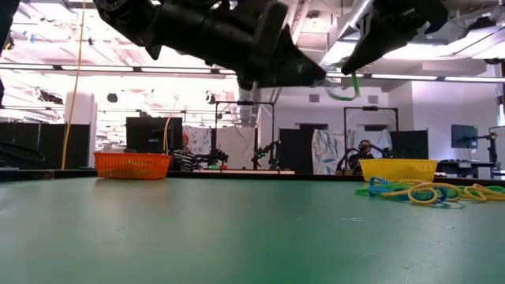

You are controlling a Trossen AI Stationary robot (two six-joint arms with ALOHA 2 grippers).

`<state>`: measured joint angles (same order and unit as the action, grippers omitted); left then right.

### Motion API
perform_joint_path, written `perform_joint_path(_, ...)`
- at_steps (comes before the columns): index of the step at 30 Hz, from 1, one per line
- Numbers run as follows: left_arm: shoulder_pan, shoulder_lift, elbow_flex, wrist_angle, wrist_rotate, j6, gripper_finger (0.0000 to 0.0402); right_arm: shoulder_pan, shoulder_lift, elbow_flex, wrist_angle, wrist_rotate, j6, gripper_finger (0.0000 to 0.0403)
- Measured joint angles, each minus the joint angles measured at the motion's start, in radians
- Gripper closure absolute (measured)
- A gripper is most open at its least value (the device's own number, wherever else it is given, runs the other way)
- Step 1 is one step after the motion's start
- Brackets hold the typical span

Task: Sort rubber bands into baskets
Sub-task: Put the green rubber band into the orange bin

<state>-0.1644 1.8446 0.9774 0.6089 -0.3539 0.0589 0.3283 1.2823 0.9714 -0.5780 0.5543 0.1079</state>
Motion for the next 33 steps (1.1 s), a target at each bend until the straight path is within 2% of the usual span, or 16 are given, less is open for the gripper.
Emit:
perform_joint_path(3, 0.004, 0.0, 0.0, 0.039, 0.023, 0.0, 0.0216, 0.006, 0.0, 0.0, 0.048, 0.0, -0.029, 0.0386)
perform_joint_path(9, 0.016, 0.0, 0.021, 0.05, 0.142, -0.001, 0.0216, 0.019, 0.0, 0.0, 0.129, -0.003, -0.08, 0.0385)
perform_joint_path(18, 0.016, 0.0, 0.023, 0.096, 0.131, -0.011, 0.0216, 0.019, 0.0, 0.0, 0.151, -0.006, -0.083, 0.0384)
perform_joint_path(26, 0.02, 0.0, 0.023, 0.027, 0.065, -0.038, 0.0216, 0.026, 0.0, 0.0, 0.151, -0.007, -0.084, 0.0384)
perform_joint_path(33, 0.042, -0.001, 0.023, 0.018, 0.057, -0.049, 0.0216, 0.04, 0.0, 0.0, 0.153, -0.007, -0.083, 0.0384)
